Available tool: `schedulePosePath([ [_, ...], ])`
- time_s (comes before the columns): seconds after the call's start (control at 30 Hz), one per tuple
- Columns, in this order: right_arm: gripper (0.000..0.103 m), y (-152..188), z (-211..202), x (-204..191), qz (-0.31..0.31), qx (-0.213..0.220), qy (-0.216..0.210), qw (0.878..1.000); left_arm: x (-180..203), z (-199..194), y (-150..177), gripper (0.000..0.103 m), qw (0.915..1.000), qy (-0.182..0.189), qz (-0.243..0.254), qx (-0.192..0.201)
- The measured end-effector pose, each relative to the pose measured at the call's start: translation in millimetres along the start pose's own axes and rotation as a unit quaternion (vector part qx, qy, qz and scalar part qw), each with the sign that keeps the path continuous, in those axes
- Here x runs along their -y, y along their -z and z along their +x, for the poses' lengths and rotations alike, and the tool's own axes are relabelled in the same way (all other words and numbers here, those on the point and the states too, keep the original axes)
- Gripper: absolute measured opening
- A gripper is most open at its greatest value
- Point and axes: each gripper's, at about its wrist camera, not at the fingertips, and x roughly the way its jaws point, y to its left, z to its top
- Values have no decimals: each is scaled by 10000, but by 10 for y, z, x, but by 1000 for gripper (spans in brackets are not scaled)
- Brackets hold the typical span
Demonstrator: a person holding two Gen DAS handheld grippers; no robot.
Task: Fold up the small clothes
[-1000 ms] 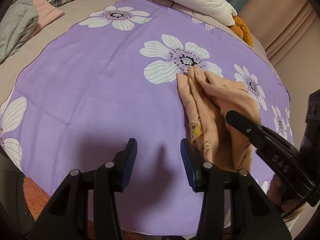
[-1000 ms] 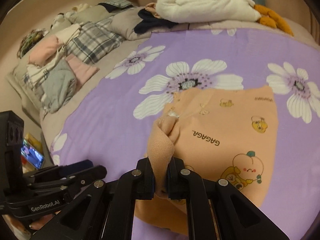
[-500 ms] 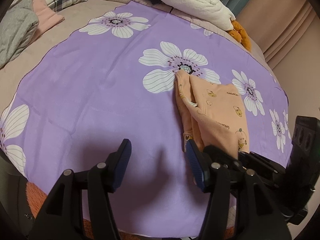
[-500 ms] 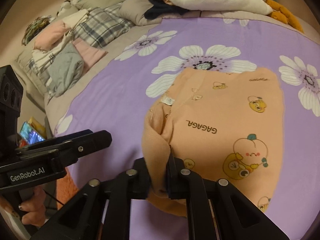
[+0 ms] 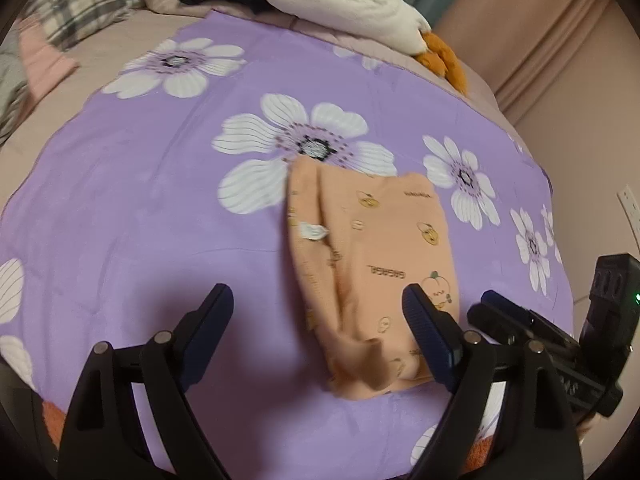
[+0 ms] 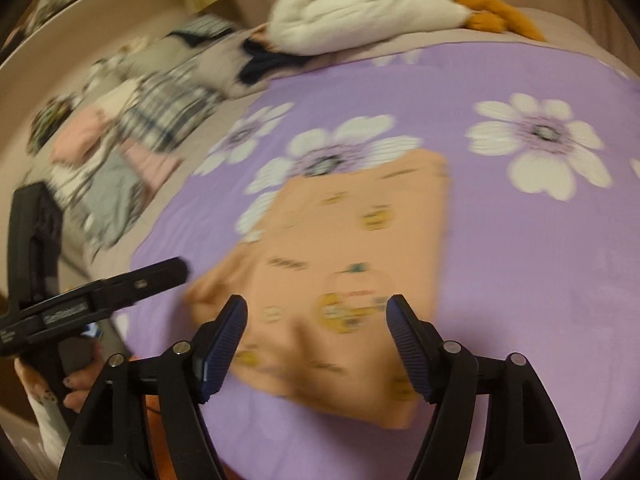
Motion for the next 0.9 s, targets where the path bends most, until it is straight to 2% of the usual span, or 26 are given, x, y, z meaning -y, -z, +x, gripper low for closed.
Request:
schedulePosePath([
  [0.2,72,-47,98,378,562,-115,252,9980,192,327,-44,88,9986,225,255,-400],
  [0.47,72,-61,420,435,857,-513,-162,9949,154,704,-4,86,9955,287,121,-892],
  [0.5,72,-65,448,422,852,-532,-205,9947,136,739,6,85,9950,316,78,-941],
  [0.57,71,-82,521,393,845,-591,-373,9940,114,793,26,69,9935,452,16,-1043],
  [0.63,71,-90,578,384,848,-651,-378,9936,101,838,46,64,9927,510,-63,-1087],
  [0.67,68,-93,604,385,830,-659,-321,9939,109,839,48,54,9929,510,-49,-1078],
  [0.7,61,-96,629,393,805,-663,-278,9942,121,844,52,50,9929,521,-4,-1072],
  [0.73,57,-100,643,401,791,-663,-248,9943,141,845,53,40,9930,533,36,-1057],
  [0.77,47,-102,644,403,766,-655,-235,9946,176,829,57,34,9933,523,111,-1027],
  [0.8,34,-108,619,393,719,-623,-247,9952,218,804,57,32,9937,491,216,-980],
  [0.9,26,-134,487,311,515,-444,-195,9975,348,681,42,27,9955,358,417,-777],
])
